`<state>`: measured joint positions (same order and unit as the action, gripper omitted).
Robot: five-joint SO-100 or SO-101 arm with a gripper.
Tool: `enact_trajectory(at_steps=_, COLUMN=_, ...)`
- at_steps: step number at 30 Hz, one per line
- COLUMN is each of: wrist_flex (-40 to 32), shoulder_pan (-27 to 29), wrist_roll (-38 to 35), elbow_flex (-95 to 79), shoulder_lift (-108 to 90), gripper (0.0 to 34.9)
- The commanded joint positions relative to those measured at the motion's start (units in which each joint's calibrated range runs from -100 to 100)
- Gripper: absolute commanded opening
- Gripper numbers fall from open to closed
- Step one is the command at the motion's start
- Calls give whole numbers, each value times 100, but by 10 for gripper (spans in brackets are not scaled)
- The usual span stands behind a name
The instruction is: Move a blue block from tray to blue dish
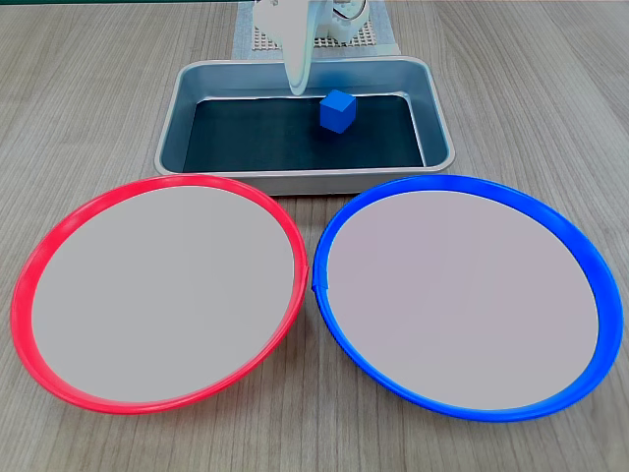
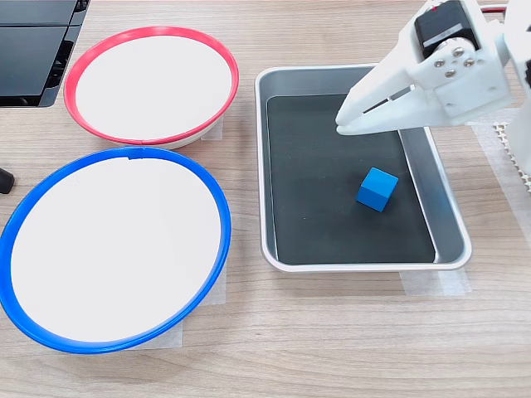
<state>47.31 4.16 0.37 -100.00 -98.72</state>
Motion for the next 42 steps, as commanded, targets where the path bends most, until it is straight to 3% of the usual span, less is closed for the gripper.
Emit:
enact_trajectory(at_steps=1, wrist_flex=11, shoulder_pan=31, wrist_roll=15, elbow_flex=0, shoulder_lift=-34, gripper=3)
enact_trajectory(at_steps=34, wrist_flex=11, shoulder_pan=-35, wrist_roll=-39, elbow_flex=0, shoulder_lift=-34, gripper=3)
enact_trajectory(at_steps=37, wrist_flex=317, shoulder_pan=22, wrist_roll=59, elbow_flex=237, shoulder_lift=205, gripper=2)
enact_trajectory(at_steps=42, wrist_flex=1266, shoulder_pan=201, wrist_roll=508, elbow_flex=2194, shoulder_lift=2414, gripper=2)
